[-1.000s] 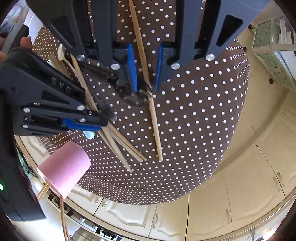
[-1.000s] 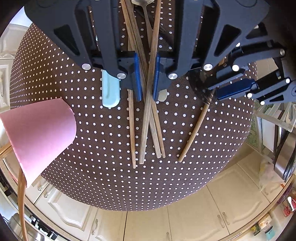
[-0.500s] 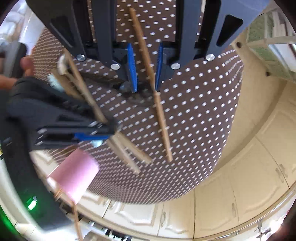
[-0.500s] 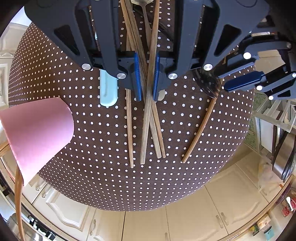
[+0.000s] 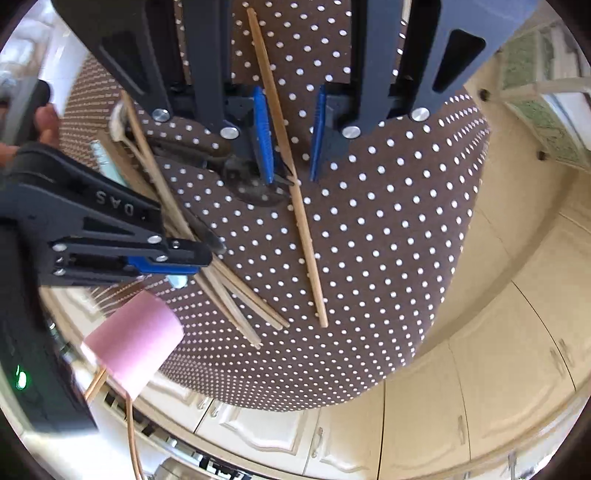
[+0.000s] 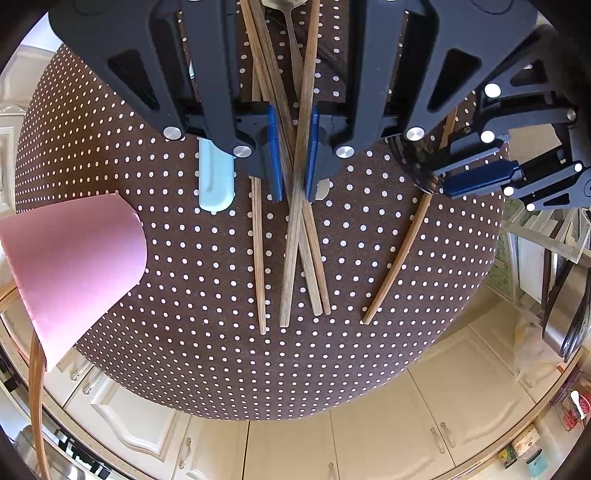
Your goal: Organize utensils
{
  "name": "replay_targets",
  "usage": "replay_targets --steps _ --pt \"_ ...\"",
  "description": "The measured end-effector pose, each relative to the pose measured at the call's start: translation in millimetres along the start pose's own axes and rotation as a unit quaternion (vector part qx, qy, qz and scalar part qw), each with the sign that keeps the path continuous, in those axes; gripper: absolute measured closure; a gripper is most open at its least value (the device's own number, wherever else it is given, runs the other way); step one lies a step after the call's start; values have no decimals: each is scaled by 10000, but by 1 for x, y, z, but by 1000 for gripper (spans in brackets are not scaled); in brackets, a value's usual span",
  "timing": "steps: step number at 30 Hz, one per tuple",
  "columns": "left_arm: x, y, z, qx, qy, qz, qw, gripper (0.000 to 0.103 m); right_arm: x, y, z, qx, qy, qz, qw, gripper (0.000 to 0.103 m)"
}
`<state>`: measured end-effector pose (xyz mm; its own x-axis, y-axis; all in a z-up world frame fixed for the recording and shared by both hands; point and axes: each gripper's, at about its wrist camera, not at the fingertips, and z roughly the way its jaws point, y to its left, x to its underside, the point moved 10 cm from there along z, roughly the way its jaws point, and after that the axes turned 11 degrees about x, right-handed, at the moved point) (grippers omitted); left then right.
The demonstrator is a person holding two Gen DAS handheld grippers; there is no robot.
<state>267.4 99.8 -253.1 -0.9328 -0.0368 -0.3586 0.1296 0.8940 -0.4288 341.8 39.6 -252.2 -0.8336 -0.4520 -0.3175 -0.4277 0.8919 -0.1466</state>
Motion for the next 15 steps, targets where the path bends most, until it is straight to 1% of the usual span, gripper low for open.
replay_targets --steps 2,4,5,6,8,9,10,12,15 --pt "1 3 -2 -6 -25 -61 10000 83 0 0 1 -5 1 -5 10000 90" --pt "5 2 -3 -43 -16 -7 10000 83 0 0 2 11 -3 -7 10000 90" --pt "3 3 -5 -24 -74 -47 10000 83 -1 0 2 10 -5 -2 10000 90" --pt "-2 7 -9 -61 -184 -162 9997 83 -1 0 2 11 -5 13 10000 90" --pt "-11 15 -8 -113 -221 -338 9991 83 -1 -1 2 9 -9 15 10000 90" --pt "-17 15 -5 -66 -200 -363 9991 83 -1 -1 2 10 -9 27 10000 90" --pt "-21 16 -3 -132 -181 -392 9990 83 -1 -1 2 16 -11 28 10000 90" --pt "-30 18 4 -411 -169 -314 9985 83 -1 -2 1 18 -9 35 10000 90" --pt "-41 15 14 -379 -98 -324 9987 82 -3 -2 1 41 -5 35 10000 90"
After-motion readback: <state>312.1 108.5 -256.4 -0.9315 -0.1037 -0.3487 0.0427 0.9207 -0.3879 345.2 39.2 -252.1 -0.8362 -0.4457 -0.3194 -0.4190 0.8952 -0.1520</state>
